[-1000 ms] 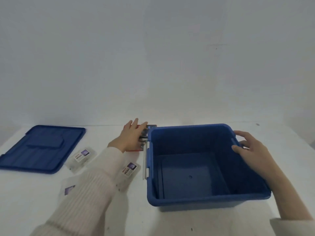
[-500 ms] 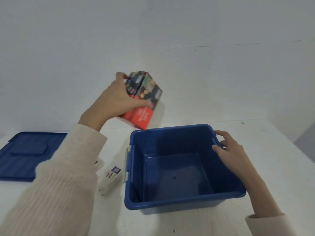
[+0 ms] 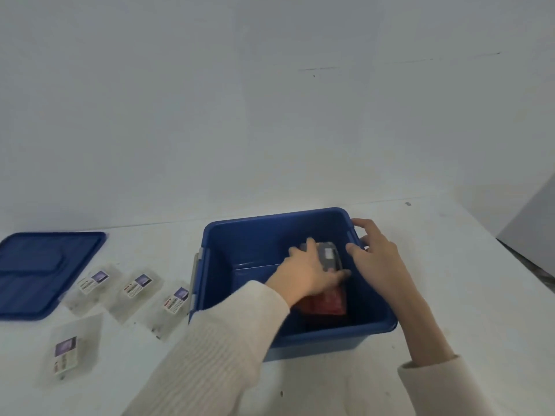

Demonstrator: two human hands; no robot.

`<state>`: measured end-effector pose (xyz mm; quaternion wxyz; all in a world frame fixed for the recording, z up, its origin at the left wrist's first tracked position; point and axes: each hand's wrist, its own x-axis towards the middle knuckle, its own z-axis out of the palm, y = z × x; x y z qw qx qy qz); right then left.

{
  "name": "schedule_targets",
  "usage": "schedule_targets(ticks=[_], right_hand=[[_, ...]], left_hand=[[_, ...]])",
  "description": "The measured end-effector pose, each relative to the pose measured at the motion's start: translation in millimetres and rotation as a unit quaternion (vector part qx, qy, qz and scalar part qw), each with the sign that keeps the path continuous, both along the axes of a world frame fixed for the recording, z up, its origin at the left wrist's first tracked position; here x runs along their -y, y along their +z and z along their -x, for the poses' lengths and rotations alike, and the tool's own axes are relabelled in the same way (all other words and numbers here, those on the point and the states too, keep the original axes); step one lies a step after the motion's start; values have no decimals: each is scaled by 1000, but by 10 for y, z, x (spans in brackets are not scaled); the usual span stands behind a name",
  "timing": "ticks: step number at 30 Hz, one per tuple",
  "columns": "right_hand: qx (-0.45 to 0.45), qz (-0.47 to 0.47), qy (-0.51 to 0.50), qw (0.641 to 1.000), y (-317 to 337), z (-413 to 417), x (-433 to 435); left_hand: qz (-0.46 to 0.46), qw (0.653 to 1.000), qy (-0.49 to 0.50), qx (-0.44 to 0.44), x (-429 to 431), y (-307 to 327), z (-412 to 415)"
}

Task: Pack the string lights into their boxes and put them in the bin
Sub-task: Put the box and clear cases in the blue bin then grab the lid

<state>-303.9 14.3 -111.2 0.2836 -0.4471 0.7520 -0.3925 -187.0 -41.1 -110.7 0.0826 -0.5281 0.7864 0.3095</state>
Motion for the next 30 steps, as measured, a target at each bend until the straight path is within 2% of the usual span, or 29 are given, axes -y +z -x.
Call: schedule_targets(ticks=[2, 4, 12, 15, 17, 19, 21, 23, 26, 28, 30], right_hand=[[-7, 5, 6, 1000, 0, -6, -2], [-17, 7, 7, 1000, 0, -11, 2], [-37, -22, 7, 999, 73, -39, -38], [-151, -52, -6, 987, 184, -74, -41], [-184, 15, -28, 983, 347, -189, -38], [-174, 127, -36, 976, 570, -428, -14], [-147, 201, -16, 968, 760, -813, 21], [-119, 234, 46, 964, 847, -1307, 40], [-132, 223, 191, 947, 728, -2075, 82], [-169, 175, 294, 924, 539, -2523, 161], [-207, 61, 333, 918, 302, -2816, 301]], left_hand=[[-70, 997, 14, -40, 39, 17, 15], [-99, 992, 28, -68, 74, 60, -34], [-109, 984, 44, -137, 72, 69, -88], [-36, 993, 1, -114, 67, 148, -164], [43, 989, -12, -142, 69, 283, -305], [92, 963, 15, -252, 67, 437, -549], [149, 919, 61, -361, 68, 537, -899], [222, 885, 111, -393, 94, 536, -1321], [276, 872, 223, -336, 208, 377, -2055], [267, 895, 276, -226, 299, 265, -2555], [195, 936, 280, -81, 335, 152, -2967]])
